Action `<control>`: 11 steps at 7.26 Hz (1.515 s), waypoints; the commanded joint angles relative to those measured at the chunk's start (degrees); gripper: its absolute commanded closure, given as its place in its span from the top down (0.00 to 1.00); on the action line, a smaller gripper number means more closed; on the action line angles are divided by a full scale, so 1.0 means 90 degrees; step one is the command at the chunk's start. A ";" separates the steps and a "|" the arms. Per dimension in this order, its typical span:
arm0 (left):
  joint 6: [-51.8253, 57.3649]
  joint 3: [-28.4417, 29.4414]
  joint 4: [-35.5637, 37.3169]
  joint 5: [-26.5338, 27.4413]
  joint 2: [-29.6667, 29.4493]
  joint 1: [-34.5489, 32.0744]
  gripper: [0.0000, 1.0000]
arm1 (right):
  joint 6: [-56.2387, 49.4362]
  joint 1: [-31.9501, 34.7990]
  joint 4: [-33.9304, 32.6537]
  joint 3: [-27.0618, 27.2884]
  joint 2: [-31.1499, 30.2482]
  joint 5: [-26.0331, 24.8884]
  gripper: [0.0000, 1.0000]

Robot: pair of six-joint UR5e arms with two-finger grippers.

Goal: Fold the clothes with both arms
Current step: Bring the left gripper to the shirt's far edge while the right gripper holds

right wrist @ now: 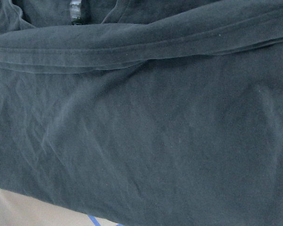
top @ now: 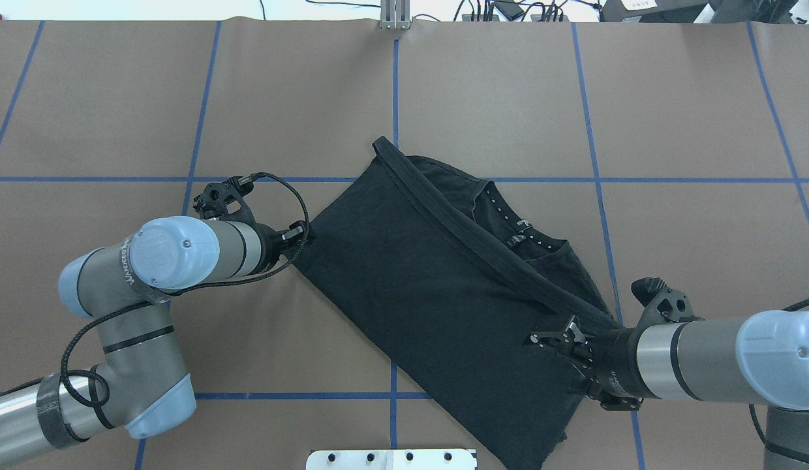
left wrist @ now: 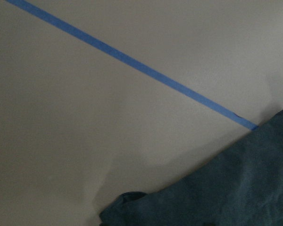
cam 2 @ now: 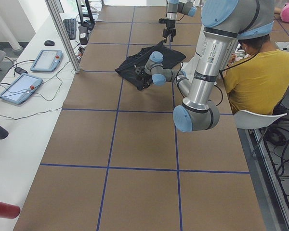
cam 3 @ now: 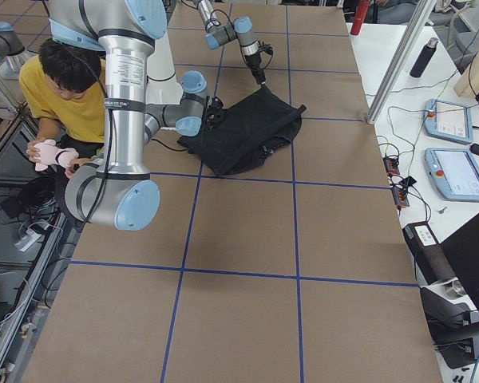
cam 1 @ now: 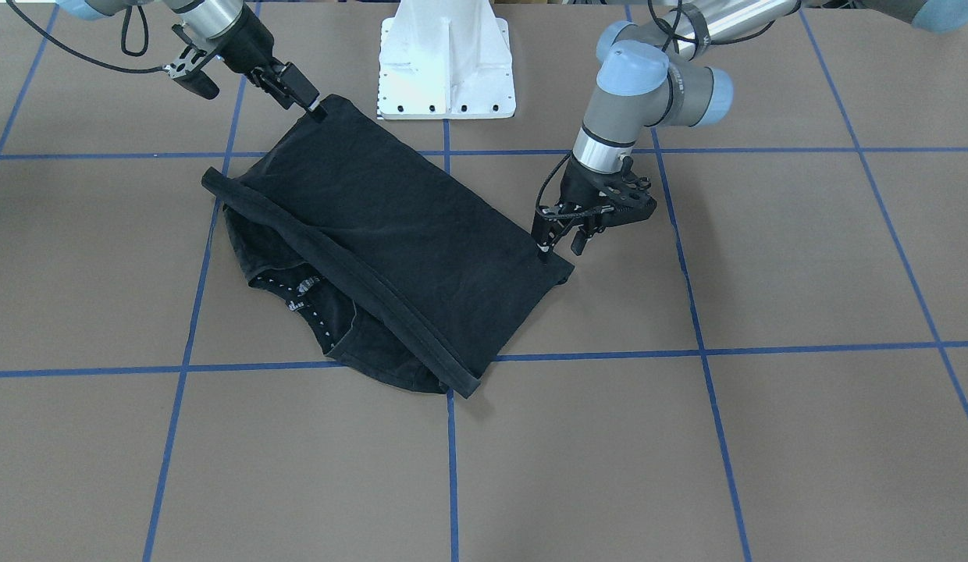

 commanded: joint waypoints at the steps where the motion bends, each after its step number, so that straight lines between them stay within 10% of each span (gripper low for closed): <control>1: 0.0022 0.0214 -0.0003 0.0021 -0.0069 0.0055 0.72 | -0.0015 0.0061 0.0000 -0.0130 0.0021 0.0008 1.00; 6: 0.0071 0.0401 -0.0022 0.0041 -0.0089 0.0045 0.61 | -0.0015 0.0110 0.0000 -0.0130 0.0002 0.0018 1.00; 7: 0.0071 0.0430 -0.0022 0.0041 -0.0089 0.0045 0.44 | -0.0015 0.0110 0.0000 -0.0130 0.0002 0.0018 1.00; 8: 0.0071 0.0430 -0.0022 0.0041 -0.0089 0.0045 0.06 | -0.0015 0.0110 0.0000 -0.0130 0.0002 0.0018 1.00; 11: 0.0091 0.0353 -0.0032 0.0031 -0.0099 -0.0071 0.00 | -0.0015 0.0110 0.0000 -0.0130 0.0012 0.0018 1.00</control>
